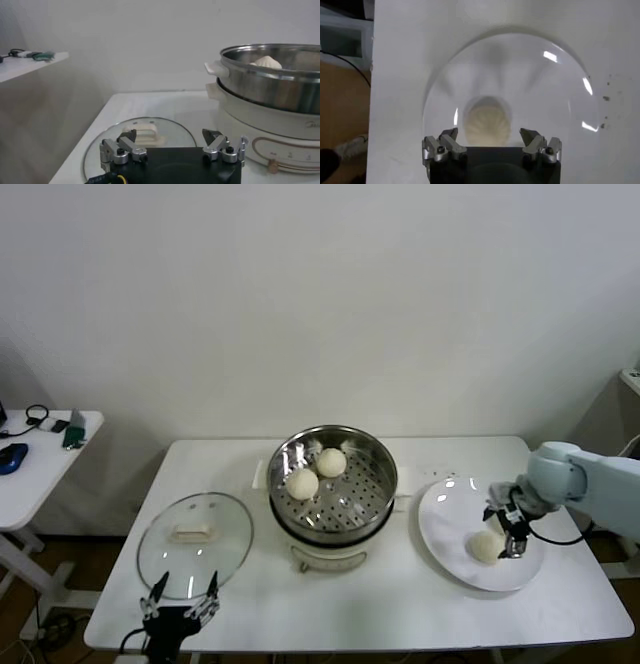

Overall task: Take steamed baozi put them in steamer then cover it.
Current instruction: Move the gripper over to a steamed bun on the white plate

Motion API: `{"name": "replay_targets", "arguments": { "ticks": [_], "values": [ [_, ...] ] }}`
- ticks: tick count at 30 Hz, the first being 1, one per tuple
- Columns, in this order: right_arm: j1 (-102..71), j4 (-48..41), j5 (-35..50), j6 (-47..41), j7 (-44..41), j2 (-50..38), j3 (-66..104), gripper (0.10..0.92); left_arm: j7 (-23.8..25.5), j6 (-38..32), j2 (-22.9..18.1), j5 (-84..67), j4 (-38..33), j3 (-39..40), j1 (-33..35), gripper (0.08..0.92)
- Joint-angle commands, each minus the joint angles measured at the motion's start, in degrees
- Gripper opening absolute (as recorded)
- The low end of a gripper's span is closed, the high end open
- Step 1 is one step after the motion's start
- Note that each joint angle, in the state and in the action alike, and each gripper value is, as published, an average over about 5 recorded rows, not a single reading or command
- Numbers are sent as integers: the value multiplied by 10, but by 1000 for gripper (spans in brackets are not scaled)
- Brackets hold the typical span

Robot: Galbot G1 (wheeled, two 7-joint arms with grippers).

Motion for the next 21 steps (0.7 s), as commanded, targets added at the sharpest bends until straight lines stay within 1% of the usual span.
{"name": "replay_targets", "arguments": {
  "ticks": [1,6,8,13,21],
  "values": [
    [-113,-35,-36,-9,14,-4,94,823,0,-1,0,1,2,1,0,823],
    [-123,-47,-36,-9,20,7,109,819,0,-1,0,1,3,0,-1,823],
    [-123,-49,-35,-9,20,10,112,800,0,-1,0,1,3,0,-2,823],
    [-117,-46,-30,-8,14,12,110,721,0,-1,1,1,4,1,-3,823],
    [-57,-40,-10,6,-16,14,66,652,0,-2,3,2,4,2,-3,823]
  ]
}}
